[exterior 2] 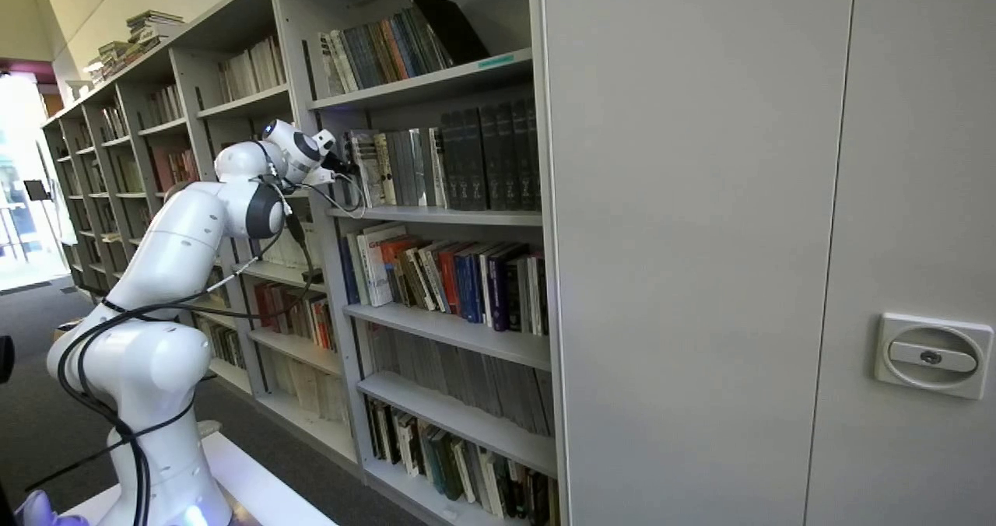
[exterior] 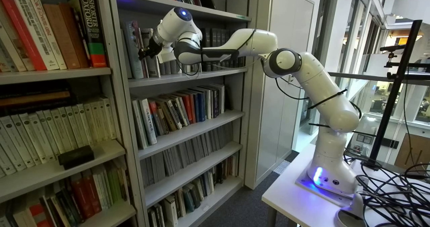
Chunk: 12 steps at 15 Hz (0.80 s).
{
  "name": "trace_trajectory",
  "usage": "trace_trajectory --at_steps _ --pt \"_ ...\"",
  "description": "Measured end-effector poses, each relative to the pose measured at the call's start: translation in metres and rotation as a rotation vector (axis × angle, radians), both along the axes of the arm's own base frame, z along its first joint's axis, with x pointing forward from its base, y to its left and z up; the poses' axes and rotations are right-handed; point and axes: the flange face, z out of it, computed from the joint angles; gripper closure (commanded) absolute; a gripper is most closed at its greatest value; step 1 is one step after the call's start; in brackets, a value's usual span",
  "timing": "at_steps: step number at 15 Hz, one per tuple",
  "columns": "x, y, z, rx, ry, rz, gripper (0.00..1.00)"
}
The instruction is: Pull out one of the books from the shelve and move it to the right on the same shelve
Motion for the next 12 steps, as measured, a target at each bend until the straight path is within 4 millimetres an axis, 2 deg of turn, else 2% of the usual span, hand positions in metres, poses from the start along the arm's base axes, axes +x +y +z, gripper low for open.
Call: trace_trajectory --at_steps 11,12 --pt "0.006 -0.013 0.012 -0.014 -0.040 -0.028 0.00" --pt "0.007 -0.014 0.012 -0.018 -0.043 -0.031 0.04"
